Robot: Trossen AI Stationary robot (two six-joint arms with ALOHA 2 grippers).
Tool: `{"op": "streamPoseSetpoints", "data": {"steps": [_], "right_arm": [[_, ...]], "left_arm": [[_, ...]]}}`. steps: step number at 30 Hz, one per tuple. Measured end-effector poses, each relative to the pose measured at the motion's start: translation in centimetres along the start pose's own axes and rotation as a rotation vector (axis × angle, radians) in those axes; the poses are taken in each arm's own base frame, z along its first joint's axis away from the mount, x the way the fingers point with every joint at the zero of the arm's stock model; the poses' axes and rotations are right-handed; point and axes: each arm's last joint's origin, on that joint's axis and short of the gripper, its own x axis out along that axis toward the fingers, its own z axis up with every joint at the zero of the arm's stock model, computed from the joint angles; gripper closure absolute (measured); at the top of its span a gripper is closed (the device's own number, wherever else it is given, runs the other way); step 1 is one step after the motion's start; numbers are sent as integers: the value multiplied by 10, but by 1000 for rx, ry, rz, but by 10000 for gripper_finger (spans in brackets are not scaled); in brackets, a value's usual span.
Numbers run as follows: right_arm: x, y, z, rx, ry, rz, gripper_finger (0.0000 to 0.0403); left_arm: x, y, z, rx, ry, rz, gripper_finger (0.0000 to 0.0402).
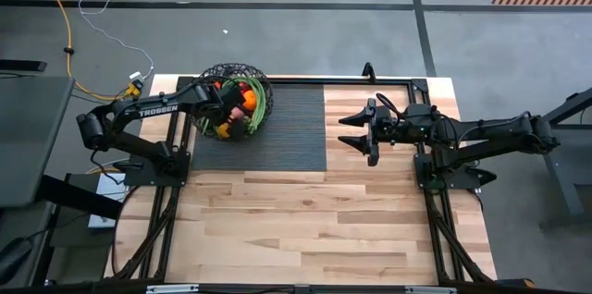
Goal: Build produce basket
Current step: Put the yellow lemon into the black basket, then return to Home Position
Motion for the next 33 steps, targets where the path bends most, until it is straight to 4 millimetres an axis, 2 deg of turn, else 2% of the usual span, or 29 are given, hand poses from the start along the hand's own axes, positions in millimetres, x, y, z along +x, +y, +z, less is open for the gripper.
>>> {"op": "streamPoseSetpoints", "data": {"steps": [8, 17, 20, 27, 30, 33], "right_arm": [[0, 0, 0, 2, 0, 0, 160], [0, 0, 0, 5, 0, 0, 160], [0, 0, 0, 5, 0, 0, 160], [0, 0, 0, 5, 0, 0, 160], [0, 0, 0, 5, 0, 0, 160], [0, 0, 0, 5, 0, 0, 160]], "left_arm": [[-2, 1, -1, 18, 5, -4, 98], [-29, 15, -7, -91, -130, -67, 99], [-44, 24, -9, -152, -224, -116, 99], [-89, 44, -10, -268, -605, -235, 99], [-102, 50, -11, -272, -736, -201, 99], [-106, 53, -11, -265, -791, -100, 99]]}}
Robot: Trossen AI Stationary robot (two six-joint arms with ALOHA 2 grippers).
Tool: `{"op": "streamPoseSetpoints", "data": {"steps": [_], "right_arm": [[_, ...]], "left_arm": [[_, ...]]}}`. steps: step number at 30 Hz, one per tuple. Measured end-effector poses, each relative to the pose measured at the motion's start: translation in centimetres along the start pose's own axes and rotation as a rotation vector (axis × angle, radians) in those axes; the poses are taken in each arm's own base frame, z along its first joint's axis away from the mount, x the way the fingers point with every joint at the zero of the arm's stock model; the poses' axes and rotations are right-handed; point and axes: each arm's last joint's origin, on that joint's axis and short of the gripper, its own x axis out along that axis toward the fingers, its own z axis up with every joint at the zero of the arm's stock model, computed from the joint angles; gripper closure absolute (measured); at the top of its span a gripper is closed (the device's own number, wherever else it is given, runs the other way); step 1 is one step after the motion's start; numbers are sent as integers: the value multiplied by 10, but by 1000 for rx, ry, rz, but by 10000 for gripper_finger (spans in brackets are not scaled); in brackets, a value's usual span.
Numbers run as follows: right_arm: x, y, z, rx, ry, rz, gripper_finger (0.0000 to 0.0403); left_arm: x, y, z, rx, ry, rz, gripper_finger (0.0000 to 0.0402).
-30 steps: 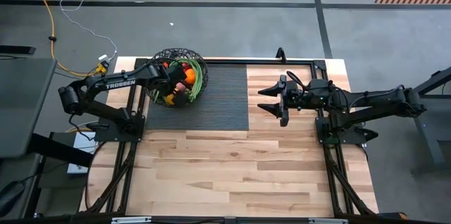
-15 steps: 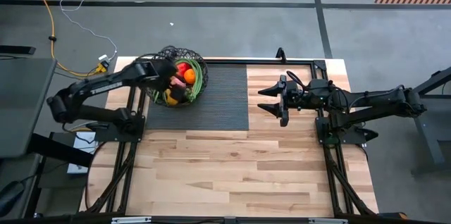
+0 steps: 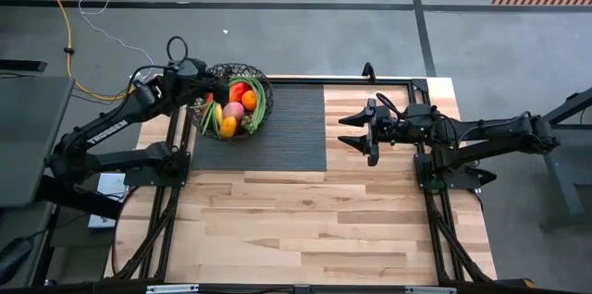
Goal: Build produce basket
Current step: Return to Home Position
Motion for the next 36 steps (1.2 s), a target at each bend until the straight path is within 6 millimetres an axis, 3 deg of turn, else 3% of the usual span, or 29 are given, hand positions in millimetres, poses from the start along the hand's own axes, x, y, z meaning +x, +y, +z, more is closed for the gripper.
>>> {"op": "streamPoseSetpoints", "data": {"steps": [4, 7, 16, 21, 28, 32, 36], "right_arm": [[0, 0, 0, 9, 0, 0, 160], [0, 0, 0, 19, 0, 0, 160], [0, 0, 0, 18, 0, 0, 160], [0, 0, 0, 18, 0, 0, 160], [0, 0, 0, 18, 0, 0, 160], [0, 0, 0, 18, 0, 0, 160], [0, 1, 3, 17, -28, 6, 160]], "left_arm": [[0, 0, 3, 1, -31, 7, 99], [-2, -10, 9, -10, -84, -122, 99], [-26, -73, 20, -18, -325, -562, 99], [-49, -113, 5, 74, -362, -786, 99], [-91, -158, -24, 68, -374, -1048, 99], [-106, -166, -38, 119, -392, -1037, 99], [-111, -161, -36, 211, -458, -979, 99]]}}
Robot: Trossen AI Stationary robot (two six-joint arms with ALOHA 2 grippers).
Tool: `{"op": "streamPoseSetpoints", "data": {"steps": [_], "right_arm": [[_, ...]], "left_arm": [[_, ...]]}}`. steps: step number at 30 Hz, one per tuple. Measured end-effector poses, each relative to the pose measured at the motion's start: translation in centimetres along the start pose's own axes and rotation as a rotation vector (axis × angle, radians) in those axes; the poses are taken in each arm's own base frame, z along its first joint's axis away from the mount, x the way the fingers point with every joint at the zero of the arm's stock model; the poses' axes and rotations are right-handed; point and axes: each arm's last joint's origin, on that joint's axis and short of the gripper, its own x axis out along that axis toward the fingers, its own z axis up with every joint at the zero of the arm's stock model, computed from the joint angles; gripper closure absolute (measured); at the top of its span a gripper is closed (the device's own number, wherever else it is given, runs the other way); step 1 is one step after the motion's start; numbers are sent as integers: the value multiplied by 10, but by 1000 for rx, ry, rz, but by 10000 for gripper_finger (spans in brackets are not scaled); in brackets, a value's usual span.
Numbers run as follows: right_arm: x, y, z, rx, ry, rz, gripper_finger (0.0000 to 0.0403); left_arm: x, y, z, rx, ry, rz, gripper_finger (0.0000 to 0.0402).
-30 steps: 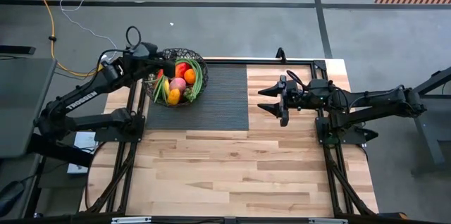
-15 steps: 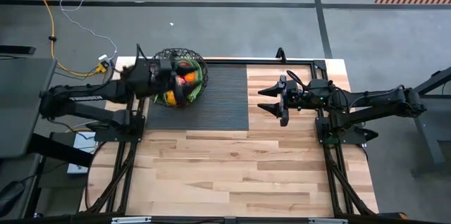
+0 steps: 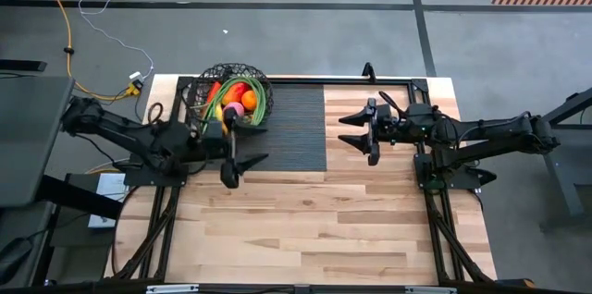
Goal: Build produce basket
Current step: Return to Home Position
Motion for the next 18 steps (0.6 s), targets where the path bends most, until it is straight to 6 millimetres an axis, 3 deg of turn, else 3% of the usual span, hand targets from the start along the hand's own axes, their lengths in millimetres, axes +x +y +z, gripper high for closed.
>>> {"op": "streamPoseSetpoints", "data": {"steps": [11, 18], "right_arm": [[0, 1, 4, -24, -42, 8, 160], [0, 1, 4, -24, -44, 8, 160]], "left_arm": [[-20, 39, 12, 87, 80, 19, 137], [-20, 47, 14, 78, 78, -15, 162]]}}
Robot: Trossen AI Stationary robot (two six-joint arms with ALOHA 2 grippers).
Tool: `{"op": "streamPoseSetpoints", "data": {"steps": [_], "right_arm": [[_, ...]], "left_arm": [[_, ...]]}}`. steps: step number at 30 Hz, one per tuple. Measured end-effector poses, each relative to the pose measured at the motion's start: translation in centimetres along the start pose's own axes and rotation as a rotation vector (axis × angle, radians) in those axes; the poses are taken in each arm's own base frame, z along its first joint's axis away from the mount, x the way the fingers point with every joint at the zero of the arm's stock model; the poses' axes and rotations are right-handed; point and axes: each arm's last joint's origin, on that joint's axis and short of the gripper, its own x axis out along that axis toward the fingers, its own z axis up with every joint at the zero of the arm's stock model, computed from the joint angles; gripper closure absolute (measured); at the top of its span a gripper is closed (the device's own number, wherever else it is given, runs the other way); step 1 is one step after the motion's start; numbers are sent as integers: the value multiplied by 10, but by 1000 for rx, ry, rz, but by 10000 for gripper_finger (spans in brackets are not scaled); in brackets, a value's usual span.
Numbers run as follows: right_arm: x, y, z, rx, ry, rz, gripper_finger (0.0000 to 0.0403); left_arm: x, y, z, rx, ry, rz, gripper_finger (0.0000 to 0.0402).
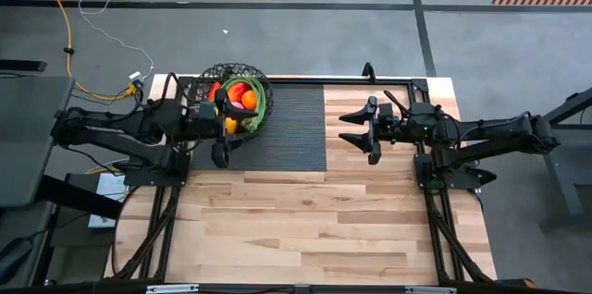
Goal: Build produce basket
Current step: Return to Home Position
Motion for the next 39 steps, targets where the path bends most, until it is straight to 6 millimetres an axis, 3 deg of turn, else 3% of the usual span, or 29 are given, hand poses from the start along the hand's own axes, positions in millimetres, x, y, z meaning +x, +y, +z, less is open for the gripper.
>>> {"op": "streamPoseSetpoints", "data": {"steps": [4, 9, 11, 20, 27, 39], "right_arm": [[0, 0, 0, 5, 1, 1, 160], [0, 0, 0, 1, 2, 7, 160], [0, 0, 0, 1, 2, 7, 160], [0, 0, 0, 3, 1, 7, 160], [0, 1, 2, 4, -16, 18, 160], [0, 1, 3, 57, -29, 22, 160]], "left_arm": [[0, 0, -2, -9, 19, 4, 210], [-2, 0, -2, -22, 21, 1, 354], [-3, 0, -1, -22, 22, 1, 388], [-8, 1, 1, -39, 21, 4, 400], [-36, 13, 4, -20, 26, 23, 401], [-85, 29, -69, -128, -52, 33, 401]]}}
